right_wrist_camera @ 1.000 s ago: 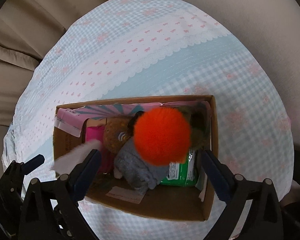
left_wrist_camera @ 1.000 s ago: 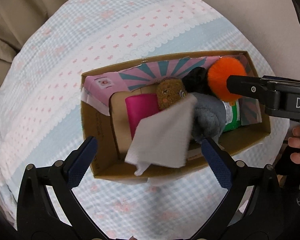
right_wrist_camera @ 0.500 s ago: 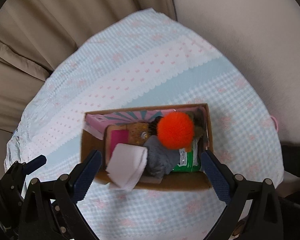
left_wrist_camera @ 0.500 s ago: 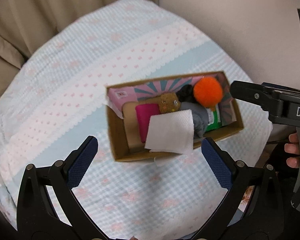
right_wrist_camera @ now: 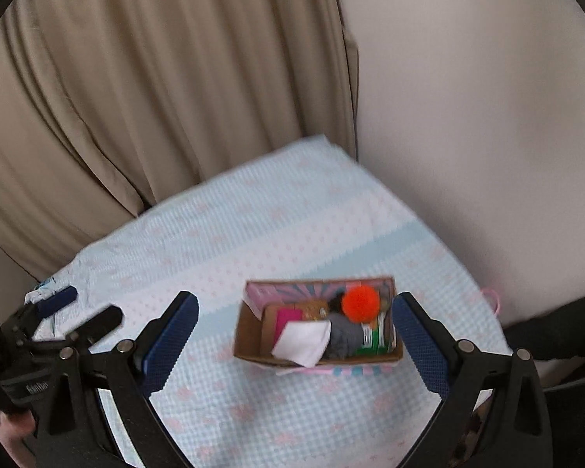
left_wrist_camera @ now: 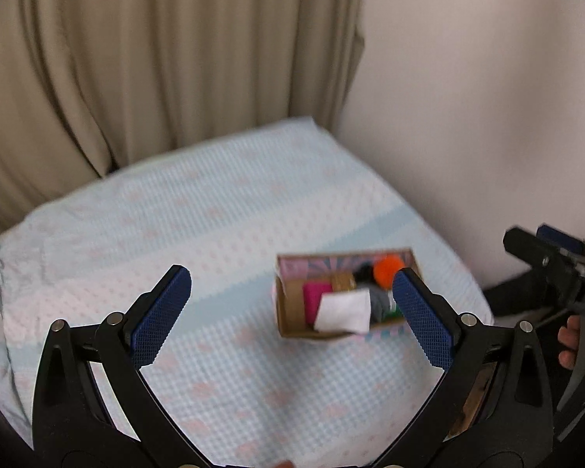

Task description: Organize soft objects

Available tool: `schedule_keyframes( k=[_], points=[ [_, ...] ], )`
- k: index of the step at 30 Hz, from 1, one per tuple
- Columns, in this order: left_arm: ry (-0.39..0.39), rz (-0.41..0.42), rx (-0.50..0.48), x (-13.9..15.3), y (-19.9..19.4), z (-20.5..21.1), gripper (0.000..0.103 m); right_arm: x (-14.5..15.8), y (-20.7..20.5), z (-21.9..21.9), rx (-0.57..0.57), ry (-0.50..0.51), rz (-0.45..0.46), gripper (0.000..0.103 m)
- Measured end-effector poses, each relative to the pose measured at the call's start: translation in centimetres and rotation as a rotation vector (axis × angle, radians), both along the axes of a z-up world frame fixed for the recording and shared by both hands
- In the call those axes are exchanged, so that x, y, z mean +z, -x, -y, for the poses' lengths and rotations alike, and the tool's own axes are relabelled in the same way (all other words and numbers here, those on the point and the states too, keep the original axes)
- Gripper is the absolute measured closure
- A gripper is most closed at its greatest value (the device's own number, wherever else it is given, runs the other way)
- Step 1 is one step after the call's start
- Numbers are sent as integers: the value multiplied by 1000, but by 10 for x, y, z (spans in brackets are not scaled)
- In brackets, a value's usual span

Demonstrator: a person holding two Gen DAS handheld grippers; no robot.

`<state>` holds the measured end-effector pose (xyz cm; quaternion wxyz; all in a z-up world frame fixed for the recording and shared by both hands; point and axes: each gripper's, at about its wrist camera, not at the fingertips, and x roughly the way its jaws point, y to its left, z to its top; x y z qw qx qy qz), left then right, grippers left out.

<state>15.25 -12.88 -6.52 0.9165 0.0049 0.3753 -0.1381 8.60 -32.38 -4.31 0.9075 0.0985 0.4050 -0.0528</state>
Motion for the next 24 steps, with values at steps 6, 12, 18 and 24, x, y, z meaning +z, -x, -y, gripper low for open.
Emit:
schedule_keyframes(
  k=[6,12,18,24],
  points=[
    [11,170,7,43,41,-26,0,38,40,-30,-37,109,156,4],
    [-24,311,14,65,70,-37,0,58,69,-48,-80,151,263,4],
    [3,342,5,75,82,-44,0,62,84,-61,-89,176,304,4],
    [10,343,-1,78,89,-45,0,66,89,-68,-85,200,314,4]
  ],
)
